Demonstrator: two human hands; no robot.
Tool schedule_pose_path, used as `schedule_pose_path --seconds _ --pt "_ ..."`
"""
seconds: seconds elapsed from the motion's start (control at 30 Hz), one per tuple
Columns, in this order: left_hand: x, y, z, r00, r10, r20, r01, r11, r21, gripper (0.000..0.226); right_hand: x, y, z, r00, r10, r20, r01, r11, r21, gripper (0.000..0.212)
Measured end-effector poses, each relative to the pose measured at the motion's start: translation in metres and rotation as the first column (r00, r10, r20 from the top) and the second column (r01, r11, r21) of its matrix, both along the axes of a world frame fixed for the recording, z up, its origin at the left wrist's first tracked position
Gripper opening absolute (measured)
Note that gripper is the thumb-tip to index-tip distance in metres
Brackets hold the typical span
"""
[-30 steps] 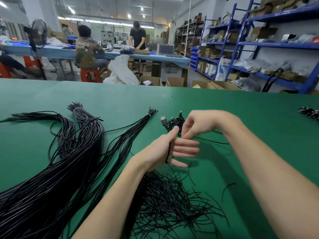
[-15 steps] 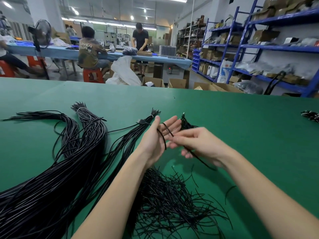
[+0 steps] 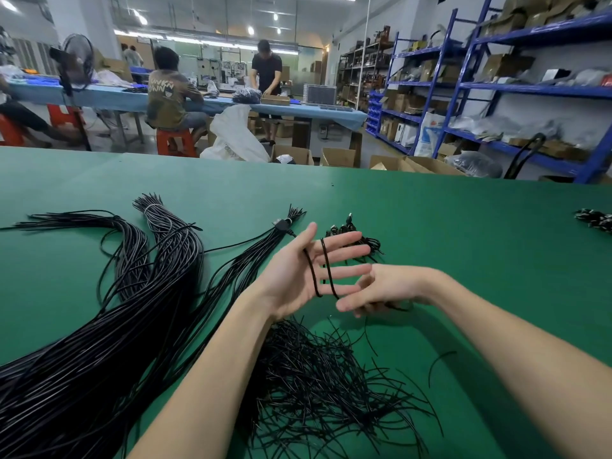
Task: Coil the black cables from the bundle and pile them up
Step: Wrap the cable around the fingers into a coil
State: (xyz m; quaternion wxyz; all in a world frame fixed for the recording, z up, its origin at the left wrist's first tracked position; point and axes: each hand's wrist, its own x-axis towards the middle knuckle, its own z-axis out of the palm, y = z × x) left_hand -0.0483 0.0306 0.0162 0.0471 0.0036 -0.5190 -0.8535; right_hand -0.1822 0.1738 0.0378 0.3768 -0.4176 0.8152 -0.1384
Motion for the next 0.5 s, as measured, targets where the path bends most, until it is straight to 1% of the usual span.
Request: schedule_pose_path --seconds 0.07,0.17,0.2,0.23,0.27,0.3,0.33,0.37,0.43,0.5 --pt "0.000 0.000 0.001 1.000 -0.010 0.018 0.011 1.000 -0.028 0.066 -0.008 -0.006 0.014 0.988 0.069 -0.141 -0.060 0.996 0.064 0.035" --pt "0.001 0.001 0.001 0.997 -0.058 0.059 0.062 0.995 -0.072 0.065 -0.018 -0.012 0.034 0.971 0.132 -0.198 -0.109 0.986 0.124 0.015" --pt "0.001 0.001 0.001 0.994 -0.077 0.080 0.085 0.991 -0.103 0.065 -0.020 -0.014 0.041 0.962 0.144 -0.231 -0.117 0.985 0.128 0.005" --pt "0.001 0.002 0.000 0.990 -0.093 0.107 0.108 0.983 -0.146 0.066 -0.021 -0.017 0.047 0.947 0.159 -0.279 -0.128 0.983 0.128 0.009" --pt "-0.001 0.004 -0.001 0.985 -0.108 0.137 0.134 0.972 -0.195 0.066 -0.023 -0.022 0.054 0.924 0.180 -0.338 -0.144 0.981 0.129 0.019" --pt "-0.003 0.006 -0.002 0.979 -0.119 0.166 0.158 0.956 -0.246 0.066 -0.022 -0.027 0.060 0.901 0.184 -0.393 -0.145 0.981 0.127 0.021" --pt "-0.004 0.008 -0.002 0.974 -0.115 0.196 0.170 0.941 -0.294 0.066 -0.020 -0.033 0.067 0.873 0.187 -0.451 -0.144 0.981 0.128 0.018" --pt "-0.006 0.009 -0.003 0.971 -0.089 0.223 0.162 0.928 -0.336 0.065 -0.017 -0.038 0.073 0.838 0.193 -0.511 -0.144 0.980 0.135 0.016" --pt "-0.008 0.008 -0.005 0.967 0.000 0.256 0.106 0.910 -0.401 0.062 -0.008 -0.045 0.082 0.750 0.203 -0.629 -0.145 0.979 0.142 0.023" --pt "-0.009 0.006 -0.007 0.961 0.103 0.258 0.032 0.881 -0.472 0.060 0.003 -0.049 0.090 0.667 0.160 -0.728 -0.131 0.987 0.097 0.027"
